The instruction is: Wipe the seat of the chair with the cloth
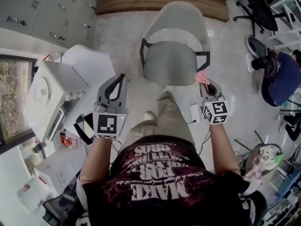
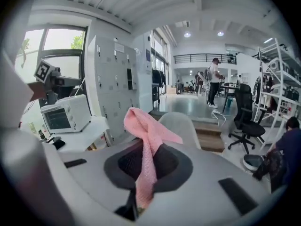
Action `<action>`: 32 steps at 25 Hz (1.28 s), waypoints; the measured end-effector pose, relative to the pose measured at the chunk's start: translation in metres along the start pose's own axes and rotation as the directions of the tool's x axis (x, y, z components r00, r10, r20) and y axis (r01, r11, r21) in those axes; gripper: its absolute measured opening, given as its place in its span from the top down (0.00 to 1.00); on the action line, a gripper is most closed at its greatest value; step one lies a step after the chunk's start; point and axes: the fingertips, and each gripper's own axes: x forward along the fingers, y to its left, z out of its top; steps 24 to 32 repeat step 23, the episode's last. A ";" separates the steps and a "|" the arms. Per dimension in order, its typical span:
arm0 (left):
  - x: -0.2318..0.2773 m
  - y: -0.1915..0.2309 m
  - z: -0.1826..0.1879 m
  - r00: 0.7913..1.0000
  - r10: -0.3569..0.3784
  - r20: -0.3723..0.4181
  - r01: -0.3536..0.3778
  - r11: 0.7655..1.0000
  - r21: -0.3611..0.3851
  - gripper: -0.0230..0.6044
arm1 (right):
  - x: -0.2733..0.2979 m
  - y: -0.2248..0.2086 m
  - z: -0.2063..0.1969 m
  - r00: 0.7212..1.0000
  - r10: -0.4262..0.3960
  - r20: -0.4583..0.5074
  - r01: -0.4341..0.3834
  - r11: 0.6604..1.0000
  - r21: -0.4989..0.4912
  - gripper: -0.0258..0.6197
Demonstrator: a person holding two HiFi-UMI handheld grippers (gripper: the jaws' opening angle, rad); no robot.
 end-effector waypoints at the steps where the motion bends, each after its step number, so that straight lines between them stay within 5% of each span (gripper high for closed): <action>1: -0.005 0.001 0.007 1.000 0.000 0.015 0.000 1.000 0.000 0.96 | -0.010 0.004 0.012 1.000 -0.006 0.028 0.007 1.000 -0.007 0.92; 10: -0.052 -0.008 0.061 0.982 -0.070 0.176 0.069 0.998 0.012 0.96 | -0.080 0.045 0.082 0.983 -0.045 0.180 0.063 0.994 -0.093 0.92; 16: -0.072 -0.001 0.079 0.968 -0.020 0.251 0.031 0.999 -0.039 0.96 | -0.111 0.066 0.107 0.969 -0.076 0.235 0.107 0.987 -0.121 0.92; 32: -0.090 -0.030 0.084 0.966 -0.076 0.247 0.081 0.997 -0.012 0.96 | -0.142 0.087 0.127 0.959 -0.087 0.268 0.128 0.982 -0.139 0.92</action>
